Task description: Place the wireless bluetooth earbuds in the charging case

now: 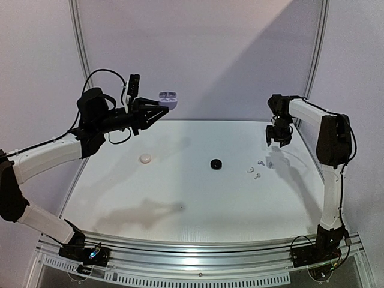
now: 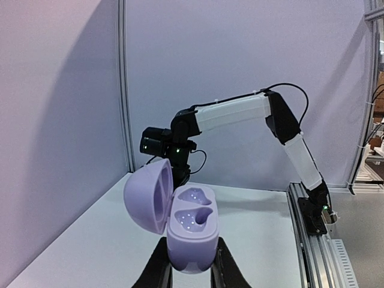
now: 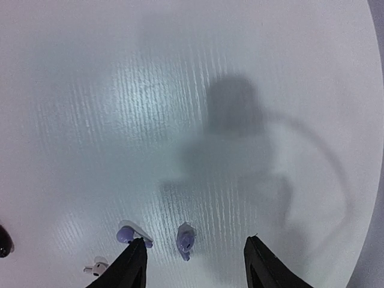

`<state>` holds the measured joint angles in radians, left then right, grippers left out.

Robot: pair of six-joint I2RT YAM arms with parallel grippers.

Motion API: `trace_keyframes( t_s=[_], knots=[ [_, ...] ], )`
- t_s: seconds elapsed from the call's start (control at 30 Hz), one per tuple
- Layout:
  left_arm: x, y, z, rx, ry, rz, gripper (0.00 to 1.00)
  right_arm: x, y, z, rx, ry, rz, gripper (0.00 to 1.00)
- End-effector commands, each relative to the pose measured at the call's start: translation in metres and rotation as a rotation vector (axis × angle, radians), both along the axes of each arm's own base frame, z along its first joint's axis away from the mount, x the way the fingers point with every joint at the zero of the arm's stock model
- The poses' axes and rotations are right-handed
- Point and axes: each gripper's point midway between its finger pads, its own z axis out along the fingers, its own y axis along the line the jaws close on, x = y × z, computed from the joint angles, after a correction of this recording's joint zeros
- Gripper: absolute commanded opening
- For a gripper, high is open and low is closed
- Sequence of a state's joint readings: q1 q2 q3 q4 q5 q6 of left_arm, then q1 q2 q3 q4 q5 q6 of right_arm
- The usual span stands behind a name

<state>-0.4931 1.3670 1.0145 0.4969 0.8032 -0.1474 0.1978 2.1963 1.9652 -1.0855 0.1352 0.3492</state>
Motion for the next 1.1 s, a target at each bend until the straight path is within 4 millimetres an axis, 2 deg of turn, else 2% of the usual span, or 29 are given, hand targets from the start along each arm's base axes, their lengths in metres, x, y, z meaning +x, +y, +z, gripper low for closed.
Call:
trace_keyframes(
  t_s=[0.0, 0.1, 0.27, 0.4, 0.63, 0.87, 1.07],
  knots=[
    [0.0, 0.005, 0.002, -0.005, -0.003, 0.01, 0.0, -0.008, -0.011, -0.025, -0.06, 0.111, 0.034, 0.52],
    [0.003, 0.007, 0.0, -0.002, -0.003, 0.017, 0.0, -0.009, -0.007, -0.043, -0.029, 0.144, 0.055, 0.44],
    [0.007, 0.006, -0.002, 0.0, 0.001, 0.021, 0.0, -0.018, 0.001, -0.062, 0.013, 0.209, 0.098, 0.39],
    [0.009, 0.005, -0.002, 0.001, -0.003, 0.022, 0.0, -0.029, -0.005, -0.077, -0.018, 0.258, 0.105, 0.38],
    [0.011, 0.005, -0.004, 0.004, 0.002, 0.023, 0.0, -0.033, -0.007, -0.092, -0.032, 0.284, 0.13, 0.33],
    [0.011, 0.006, -0.004, 0.007, -0.004, 0.027, 0.0, -0.043, 0.003, -0.107, 0.033, 0.317, 0.142, 0.32],
    [0.011, 0.006, -0.004, 0.009, -0.007, 0.028, 0.0, -0.053, 0.004, -0.11, 0.045, 0.35, 0.143, 0.32]
  ],
)
